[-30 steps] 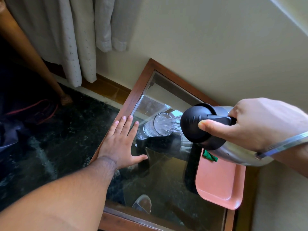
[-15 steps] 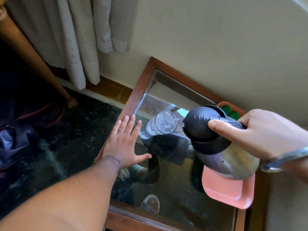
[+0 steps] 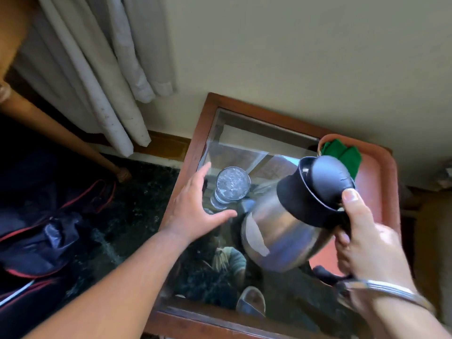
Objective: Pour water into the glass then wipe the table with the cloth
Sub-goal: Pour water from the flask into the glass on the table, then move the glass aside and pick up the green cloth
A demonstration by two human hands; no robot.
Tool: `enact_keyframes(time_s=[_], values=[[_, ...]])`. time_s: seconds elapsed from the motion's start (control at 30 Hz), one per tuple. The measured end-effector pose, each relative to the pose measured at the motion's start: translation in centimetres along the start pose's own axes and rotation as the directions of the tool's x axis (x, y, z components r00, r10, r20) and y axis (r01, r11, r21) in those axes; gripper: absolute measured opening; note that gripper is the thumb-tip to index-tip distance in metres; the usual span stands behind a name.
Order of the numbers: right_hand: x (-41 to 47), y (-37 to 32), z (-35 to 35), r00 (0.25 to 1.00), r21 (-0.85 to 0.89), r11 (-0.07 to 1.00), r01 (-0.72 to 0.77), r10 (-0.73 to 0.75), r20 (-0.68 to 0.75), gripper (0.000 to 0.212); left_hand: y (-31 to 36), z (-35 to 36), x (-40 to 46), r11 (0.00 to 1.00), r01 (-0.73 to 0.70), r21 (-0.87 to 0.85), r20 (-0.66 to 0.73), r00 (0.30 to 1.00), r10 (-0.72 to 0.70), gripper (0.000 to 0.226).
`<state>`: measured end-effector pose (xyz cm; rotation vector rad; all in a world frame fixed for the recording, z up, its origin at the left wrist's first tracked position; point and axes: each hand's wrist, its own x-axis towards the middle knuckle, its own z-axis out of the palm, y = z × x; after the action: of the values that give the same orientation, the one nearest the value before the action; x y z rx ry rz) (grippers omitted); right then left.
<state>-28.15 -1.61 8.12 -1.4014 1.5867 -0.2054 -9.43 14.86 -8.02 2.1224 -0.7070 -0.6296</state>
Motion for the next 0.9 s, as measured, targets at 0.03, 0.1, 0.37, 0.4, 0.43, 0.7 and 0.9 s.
enact_keyframes(time_s=[0.03,0.1,0.37,0.4,0.43,0.7,0.9], values=[[0.3,0.5,0.5,0.999,0.050,0.999,0.015,-0.014,-0.031,0.082,0.8,0.1,0.2,0.999,-0.017,-0.039,0.015,1.000,0.017,0.119],[1.1,1.1,1.6,0.996,0.121,0.991,0.050,-0.040,-0.082,0.087,1.8,0.4,0.5,0.997,-0.047,-0.062,0.029,0.998,0.049,0.115],[7.0,-0.3,5.8,0.945,0.314,0.920,0.235,-0.140,-0.296,0.105,2.9,1.1,1.7,0.987,-0.090,-0.132,-0.101,0.992,0.077,0.078],[7.7,-1.0,6.1,0.934,0.327,0.907,0.266,-0.159,-0.319,0.105,3.2,1.1,2.1,0.985,-0.091,-0.146,-0.110,0.991,0.076,0.077],[8.3,-1.7,6.5,0.923,0.337,0.894,0.294,-0.175,-0.342,0.103,3.5,1.0,2.7,0.984,-0.094,-0.152,-0.119,0.990,0.076,0.077],[12.4,-5.3,8.2,0.869,0.283,0.879,0.384,-0.240,-0.434,0.070,7.1,-0.1,11.6,0.990,-0.133,-0.056,-0.168,0.978,0.122,0.082],[13.3,-5.5,8.0,0.862,0.253,0.894,0.371,-0.230,-0.451,0.076,8.6,1.3,16.8,0.992,-0.124,0.006,-0.171,0.978,0.123,0.085]])
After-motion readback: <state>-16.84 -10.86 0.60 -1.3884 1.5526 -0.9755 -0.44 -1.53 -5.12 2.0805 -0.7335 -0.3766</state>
